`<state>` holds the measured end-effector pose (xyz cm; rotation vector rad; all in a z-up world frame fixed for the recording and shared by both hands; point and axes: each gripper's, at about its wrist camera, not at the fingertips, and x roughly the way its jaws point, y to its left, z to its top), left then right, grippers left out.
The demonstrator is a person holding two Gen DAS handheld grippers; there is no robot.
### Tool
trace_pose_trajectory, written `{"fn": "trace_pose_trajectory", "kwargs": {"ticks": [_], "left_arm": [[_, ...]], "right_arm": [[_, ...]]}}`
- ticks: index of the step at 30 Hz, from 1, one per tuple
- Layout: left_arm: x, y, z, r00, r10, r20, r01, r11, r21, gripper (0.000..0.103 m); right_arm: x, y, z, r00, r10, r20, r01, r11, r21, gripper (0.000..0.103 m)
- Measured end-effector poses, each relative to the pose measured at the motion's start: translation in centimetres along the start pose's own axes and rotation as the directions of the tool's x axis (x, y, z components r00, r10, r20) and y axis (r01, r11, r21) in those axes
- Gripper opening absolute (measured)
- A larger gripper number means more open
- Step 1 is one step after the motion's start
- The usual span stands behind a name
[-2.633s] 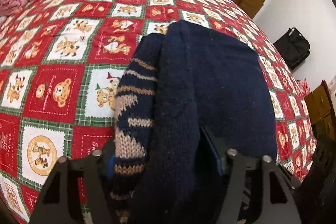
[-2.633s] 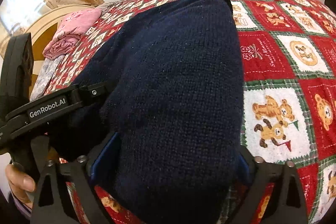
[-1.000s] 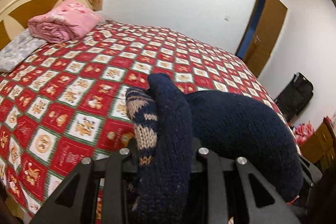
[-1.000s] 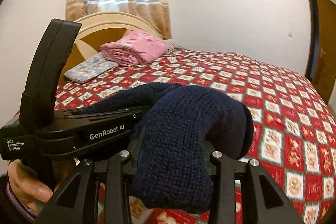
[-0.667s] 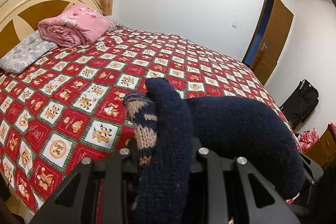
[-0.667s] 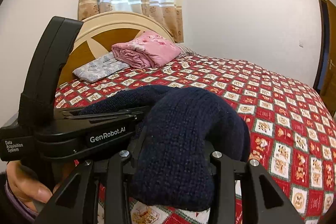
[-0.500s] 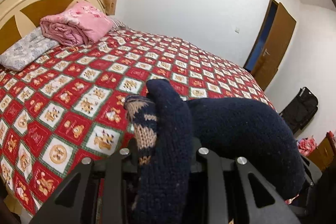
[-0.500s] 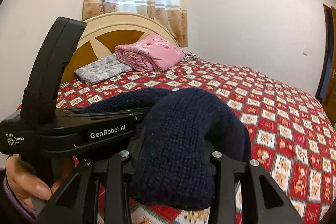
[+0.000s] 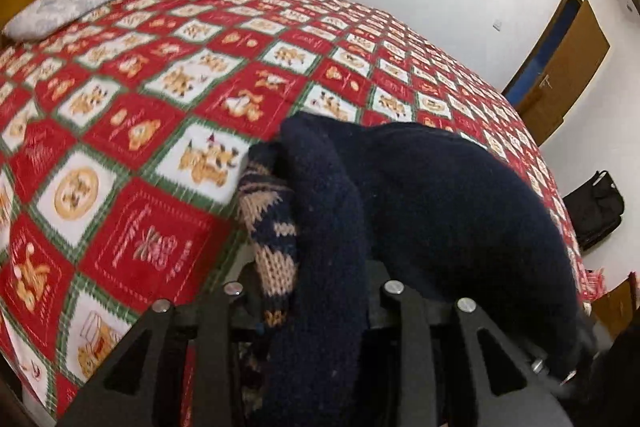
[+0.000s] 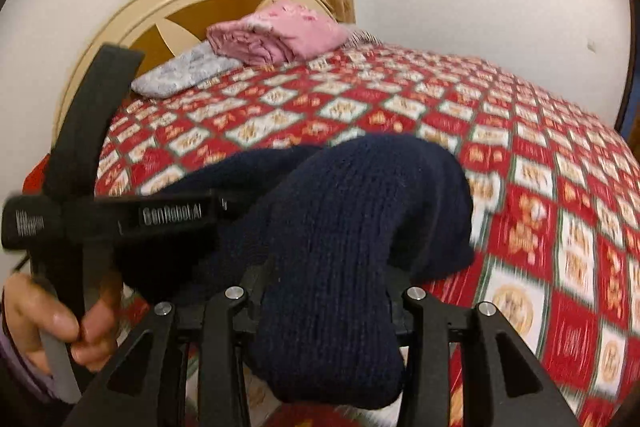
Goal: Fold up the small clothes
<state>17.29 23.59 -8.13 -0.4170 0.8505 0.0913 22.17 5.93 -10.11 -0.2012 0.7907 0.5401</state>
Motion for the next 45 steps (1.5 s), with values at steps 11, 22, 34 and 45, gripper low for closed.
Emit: {"fn": "trace_pose_trajectory", "kwargs": {"ticks": [11, 22, 34, 45], "left_arm": [[-1.5, -1.5, -0.3, 0.997, -0.032, -0.069, 0.041, 0.990, 0.131, 0.047], [-5.3, 0.5, 3.9, 0.996, -0.045, 0.077, 0.033, 0.987, 0.157, 0.067], [4.8, 0.5, 3.8, 0.975, -0.105, -0.195, 0.130, 0.984, 0.120, 0.074], [1.7, 0.1, 2.7, 0.999, -0.047, -0.027, 0.051, 0.987, 0.155, 0.067]], "right_arm": [[-1.7, -1.8, -7.9, 0.982, 0.152, -0.113, -0.108, 0.939, 0.325, 0.042], [-6.6, -12.1, -2.6, 0.973, 0.160, 0.164, -0.228, 0.764, 0.604, 0.092], [9.3, -14.4, -1.0, 0.929, 0.333, -0.161, -0.074, 0.593, 0.802, 0.092], [7.2, -9.4, 7.1, 0.830, 0.551, 0.090, -0.528, 0.723, 0.446, 0.058]]}}
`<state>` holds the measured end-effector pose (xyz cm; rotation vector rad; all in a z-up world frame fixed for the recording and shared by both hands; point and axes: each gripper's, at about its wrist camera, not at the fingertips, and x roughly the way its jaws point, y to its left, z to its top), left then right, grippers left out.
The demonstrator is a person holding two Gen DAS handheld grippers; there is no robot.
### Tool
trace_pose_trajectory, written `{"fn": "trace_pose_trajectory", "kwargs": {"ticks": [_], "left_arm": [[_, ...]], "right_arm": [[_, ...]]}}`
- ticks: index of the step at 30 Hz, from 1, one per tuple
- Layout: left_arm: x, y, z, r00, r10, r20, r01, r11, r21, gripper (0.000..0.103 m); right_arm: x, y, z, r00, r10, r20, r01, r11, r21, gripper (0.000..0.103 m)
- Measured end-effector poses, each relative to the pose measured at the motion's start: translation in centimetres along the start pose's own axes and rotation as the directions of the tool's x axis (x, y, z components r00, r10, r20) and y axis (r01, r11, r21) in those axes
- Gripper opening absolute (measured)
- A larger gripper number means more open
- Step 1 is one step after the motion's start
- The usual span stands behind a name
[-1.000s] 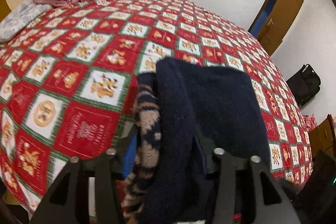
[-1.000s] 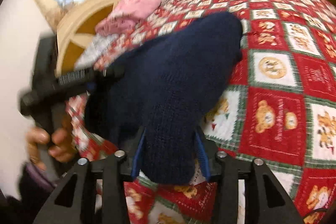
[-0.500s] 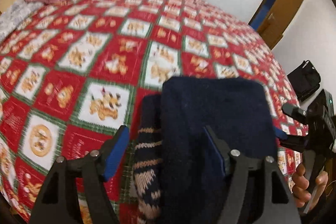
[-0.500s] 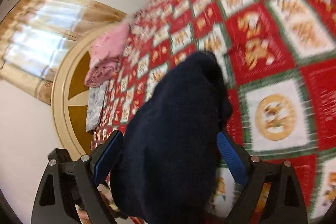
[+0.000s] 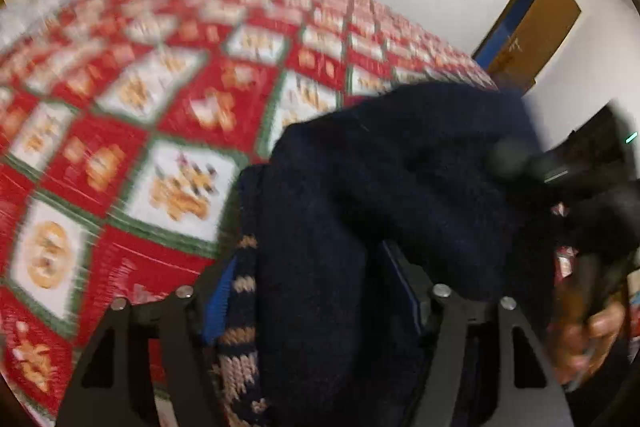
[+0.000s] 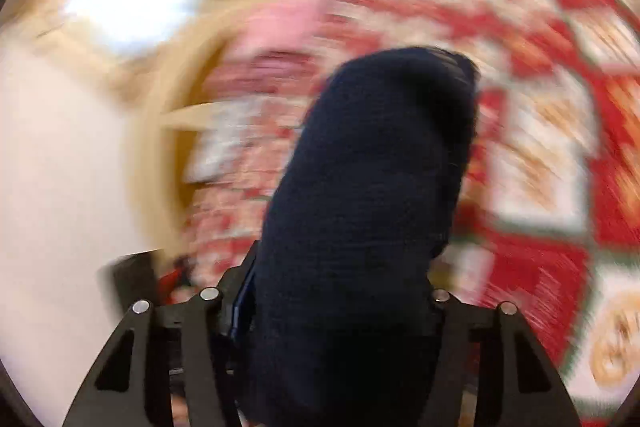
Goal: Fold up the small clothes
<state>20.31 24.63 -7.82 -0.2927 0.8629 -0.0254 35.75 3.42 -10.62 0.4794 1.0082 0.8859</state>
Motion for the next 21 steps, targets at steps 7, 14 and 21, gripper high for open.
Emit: {"fn": "trace_pose_trajectory", "kwargs": {"ticks": [7, 14, 21], "left_arm": [[-0.1, -1.7, 0.9, 0.993, 0.097, 0.062, -0.099, 0.995, 0.031, 0.066], [2.2, -4.2, 2.1, 0.989, 0.137, 0.059, -0.144, 0.982, 0.120, 0.066], [-4.9, -1.0, 1.8, 0.971, 0.191, 0.145, -0.203, 0.977, 0.071, 0.069]], "right_arm": [[0.0, 1.9, 3.4, 0.999, -0.033, 0.023, 0.038, 0.959, -0.281, 0.056], [-3.7, -5.4, 2.4, 0.867, -0.480, 0.133, 0.486, 0.874, -0.014, 0.056], [-6.3, 2.0, -4.1, 0.892, -0.429, 0.143, 0.450, 0.873, -0.190, 0.056]]}}
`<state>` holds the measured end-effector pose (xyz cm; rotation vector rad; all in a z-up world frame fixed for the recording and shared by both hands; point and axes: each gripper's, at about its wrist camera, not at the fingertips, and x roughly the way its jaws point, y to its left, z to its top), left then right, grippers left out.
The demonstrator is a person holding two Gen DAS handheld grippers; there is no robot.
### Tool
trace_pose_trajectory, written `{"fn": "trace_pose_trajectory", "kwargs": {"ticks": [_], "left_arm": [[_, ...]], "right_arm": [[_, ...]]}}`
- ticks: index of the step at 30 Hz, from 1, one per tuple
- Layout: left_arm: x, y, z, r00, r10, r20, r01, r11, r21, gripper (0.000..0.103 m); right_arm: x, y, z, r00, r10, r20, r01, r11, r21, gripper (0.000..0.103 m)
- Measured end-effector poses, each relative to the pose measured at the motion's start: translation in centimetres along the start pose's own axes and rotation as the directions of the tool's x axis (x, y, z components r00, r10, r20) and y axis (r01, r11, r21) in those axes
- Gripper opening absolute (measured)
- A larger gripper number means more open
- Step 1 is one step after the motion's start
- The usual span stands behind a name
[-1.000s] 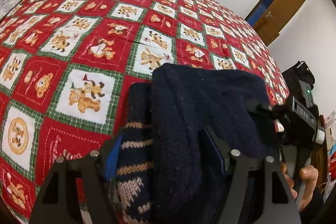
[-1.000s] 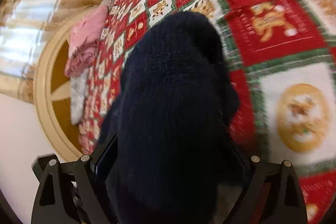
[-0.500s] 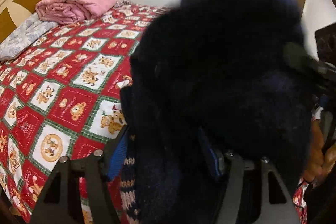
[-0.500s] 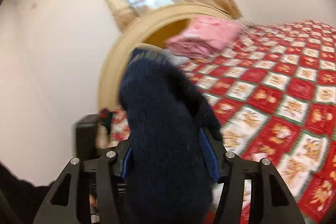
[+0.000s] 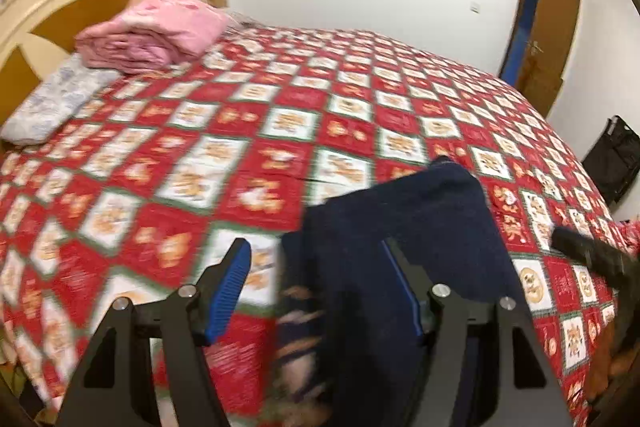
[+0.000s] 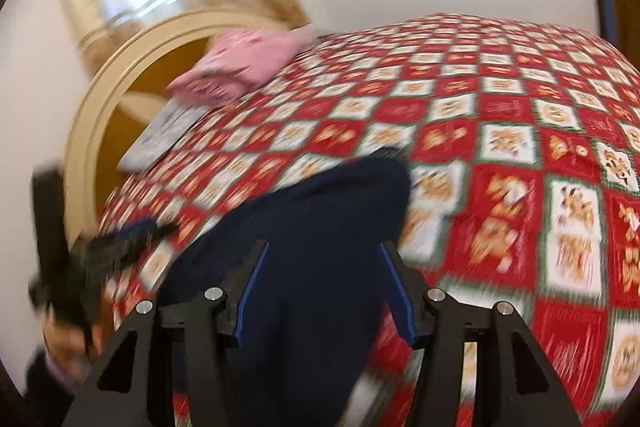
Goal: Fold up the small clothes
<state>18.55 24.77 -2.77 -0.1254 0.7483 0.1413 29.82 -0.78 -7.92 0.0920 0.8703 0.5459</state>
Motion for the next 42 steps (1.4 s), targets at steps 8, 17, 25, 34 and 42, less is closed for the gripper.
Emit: {"fn": "trace_pose_trajectory", "kwargs": {"ticks": [8, 17, 25, 34, 42], "left_arm": [[-3.1, 0.2, -5.9, 0.999, -0.009, -0.052, 0.008, 1.000, -0.014, 0.069], [-2.2, -0.3, -8.7, 0.991, -0.083, -0.110, 0.071, 0.992, -0.102, 0.069], [3.0, -0.6, -6.5, 0.989, 0.024, -0.149, -0.042, 0.992, -0.118, 0.066], [5.5, -0.2, -2.5, 0.989, 0.061, -0.135, -0.077, 0.990, -0.117, 0.066], [0.1, 2.2, -4.9, 0.990, 0.044, -0.132, -0.058, 0.993, -0.107, 0.067]], "right_arm": [[-0.9, 5.3, -8.6, 0.991, -0.095, -0.098, 0.083, 0.989, -0.122, 0.056], [-3.8, 5.9, -9.8, 0.995, -0.093, -0.035, 0.090, 0.994, -0.068, 0.056], [0.1, 4.5, -11.1, 0.986, -0.007, -0.168, 0.031, 0.990, 0.136, 0.056], [3.2, 7.7, -12.0, 0.984, -0.045, -0.172, 0.063, 0.993, 0.101, 0.070], [-1.0, 5.7, -11.9, 0.986, 0.105, -0.133, -0.077, 0.977, 0.201, 0.070]]}}
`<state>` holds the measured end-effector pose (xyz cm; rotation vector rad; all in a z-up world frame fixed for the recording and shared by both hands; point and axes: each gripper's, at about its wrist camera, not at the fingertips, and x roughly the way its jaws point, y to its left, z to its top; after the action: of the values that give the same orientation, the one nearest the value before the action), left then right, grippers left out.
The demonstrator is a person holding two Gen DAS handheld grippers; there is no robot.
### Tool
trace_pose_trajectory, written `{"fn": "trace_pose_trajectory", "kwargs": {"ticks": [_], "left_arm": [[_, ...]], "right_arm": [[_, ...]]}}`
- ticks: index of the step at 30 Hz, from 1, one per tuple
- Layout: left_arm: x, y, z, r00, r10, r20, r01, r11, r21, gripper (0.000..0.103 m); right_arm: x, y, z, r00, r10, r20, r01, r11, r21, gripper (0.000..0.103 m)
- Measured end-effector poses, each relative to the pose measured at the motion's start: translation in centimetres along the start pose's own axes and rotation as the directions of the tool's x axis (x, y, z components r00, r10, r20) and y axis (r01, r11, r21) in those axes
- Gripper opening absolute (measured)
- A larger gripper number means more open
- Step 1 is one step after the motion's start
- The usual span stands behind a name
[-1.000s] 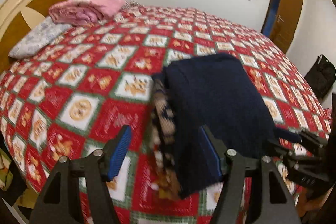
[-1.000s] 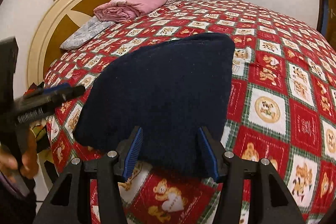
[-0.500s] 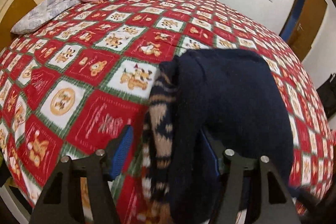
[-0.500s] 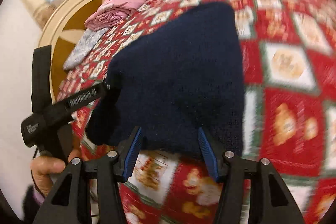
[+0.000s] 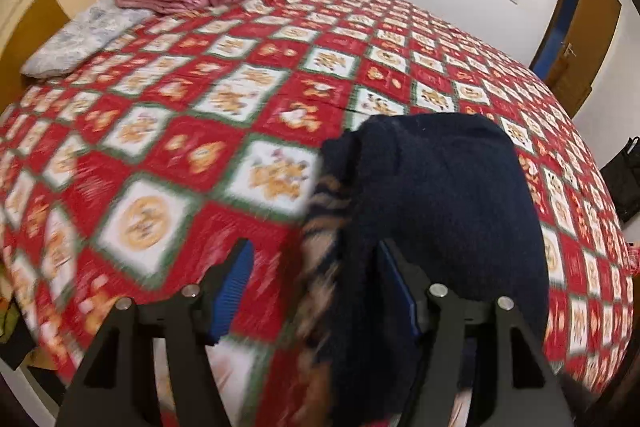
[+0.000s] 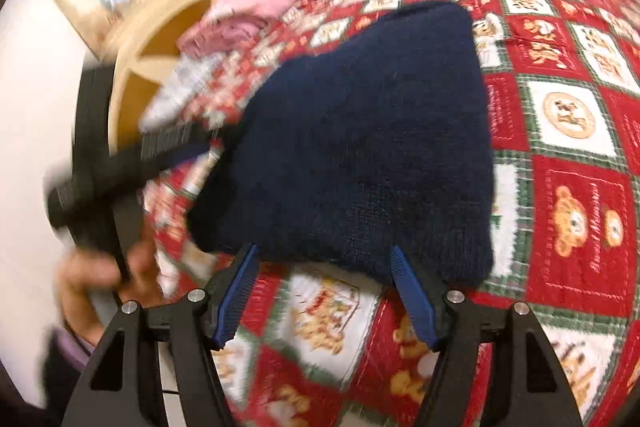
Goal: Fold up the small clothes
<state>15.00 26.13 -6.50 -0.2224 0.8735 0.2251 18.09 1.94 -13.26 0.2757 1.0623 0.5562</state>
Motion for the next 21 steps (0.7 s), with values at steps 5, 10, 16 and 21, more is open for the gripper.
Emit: {"fn": "trace_pose_trajectory", "kwargs": {"ticks": [5, 10, 16, 21], "left_arm": [[-3.7, 1.8, -2.0, 0.998, 0.026, 0.056, -0.023, 0.998, -0.060, 0.069], [-5.9, -2.1, -3.3, 0.995, -0.014, 0.100, 0.012, 1.000, 0.019, 0.069], [-8.1, -6.7, -5.5, 0.993, -0.043, 0.108, 0.032, 0.994, 0.100, 0.082], [-10.6, -7.9, -7.4, 0.986, 0.009, 0.164, -0.035, 0.987, 0.154, 0.094]], "right_arm": [[-6.4, 0.0, 0.4, 0.980, -0.040, 0.195, 0.038, 0.999, 0.013, 0.070], [-10.4, 0.5, -0.1, 0.943, -0.209, 0.258, 0.196, 0.978, 0.077, 0.070], [-12.9, 2.5, -2.5, 0.898, -0.330, 0.290, 0.332, 0.942, 0.041, 0.071], [-13.9, 2.8, -4.3, 0.896, -0.344, 0.280, 0.336, 0.939, 0.077, 0.071]]}}
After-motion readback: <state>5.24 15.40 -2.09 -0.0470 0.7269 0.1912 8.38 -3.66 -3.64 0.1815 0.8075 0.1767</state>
